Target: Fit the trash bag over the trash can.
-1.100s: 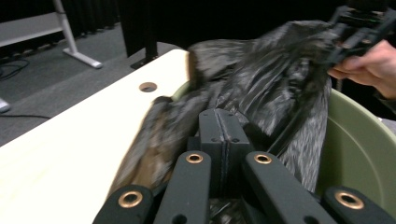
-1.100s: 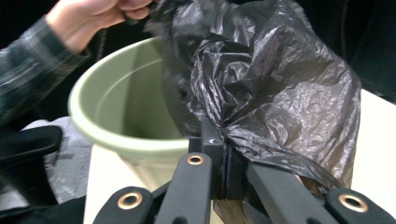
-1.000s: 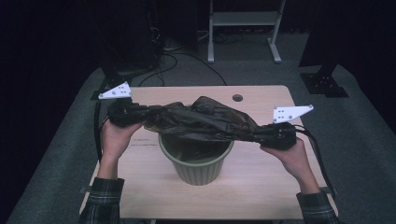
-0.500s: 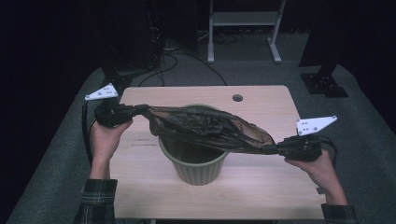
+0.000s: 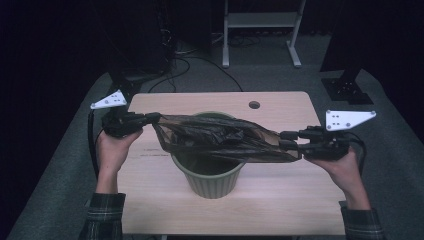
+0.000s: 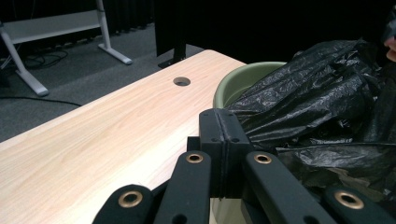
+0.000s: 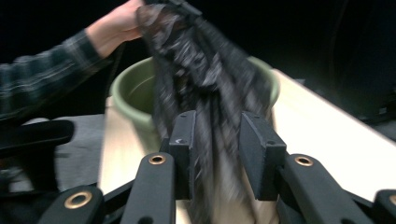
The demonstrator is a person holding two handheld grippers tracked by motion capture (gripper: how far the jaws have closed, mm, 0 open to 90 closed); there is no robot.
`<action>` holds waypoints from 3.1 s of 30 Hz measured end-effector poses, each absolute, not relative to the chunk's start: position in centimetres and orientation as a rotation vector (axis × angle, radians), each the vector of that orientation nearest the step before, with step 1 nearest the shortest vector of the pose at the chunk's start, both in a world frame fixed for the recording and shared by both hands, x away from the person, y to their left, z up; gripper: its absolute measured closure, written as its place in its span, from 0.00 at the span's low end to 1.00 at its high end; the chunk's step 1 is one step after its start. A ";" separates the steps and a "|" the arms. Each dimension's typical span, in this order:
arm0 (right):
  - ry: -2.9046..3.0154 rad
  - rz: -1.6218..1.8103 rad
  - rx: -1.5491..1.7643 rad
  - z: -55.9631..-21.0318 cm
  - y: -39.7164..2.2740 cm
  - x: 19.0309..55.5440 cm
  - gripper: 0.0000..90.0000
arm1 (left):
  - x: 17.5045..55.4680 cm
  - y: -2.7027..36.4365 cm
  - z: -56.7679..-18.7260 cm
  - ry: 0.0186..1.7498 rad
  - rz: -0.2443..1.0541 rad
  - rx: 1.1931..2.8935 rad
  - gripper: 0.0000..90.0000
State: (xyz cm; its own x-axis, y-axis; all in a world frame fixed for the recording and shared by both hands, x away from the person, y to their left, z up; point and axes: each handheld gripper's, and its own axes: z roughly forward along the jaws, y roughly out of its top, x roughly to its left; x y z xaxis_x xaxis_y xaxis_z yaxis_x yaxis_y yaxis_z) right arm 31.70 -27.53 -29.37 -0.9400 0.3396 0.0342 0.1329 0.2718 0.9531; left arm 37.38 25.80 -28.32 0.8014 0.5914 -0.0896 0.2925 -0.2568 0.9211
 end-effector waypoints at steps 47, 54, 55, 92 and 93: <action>2.436 1.344 0.919 -37.3 -18.4 43.3 0.99 | 40.3 26.1 -36.0 0.939 0.316 2.046 1.00; 2.427 1.345 0.941 -38.0 -19.3 43.0 0.88 | 40.1 26.4 -36.5 0.918 0.284 2.030 1.00; 2.403 1.368 0.941 -37.6 -19.7 42.8 0.86 | 40.0 26.4 -36.4 0.913 0.284 2.026 1.00; 2.468 1.781 0.432 -30.6 -19.2 34.6 1.00 | 39.3 26.3 -35.0 0.866 0.294 1.999 1.00; 2.472 1.790 0.418 -30.8 -19.3 34.0 1.00 | 39.2 26.2 -35.0 0.863 0.294 1.997 1.00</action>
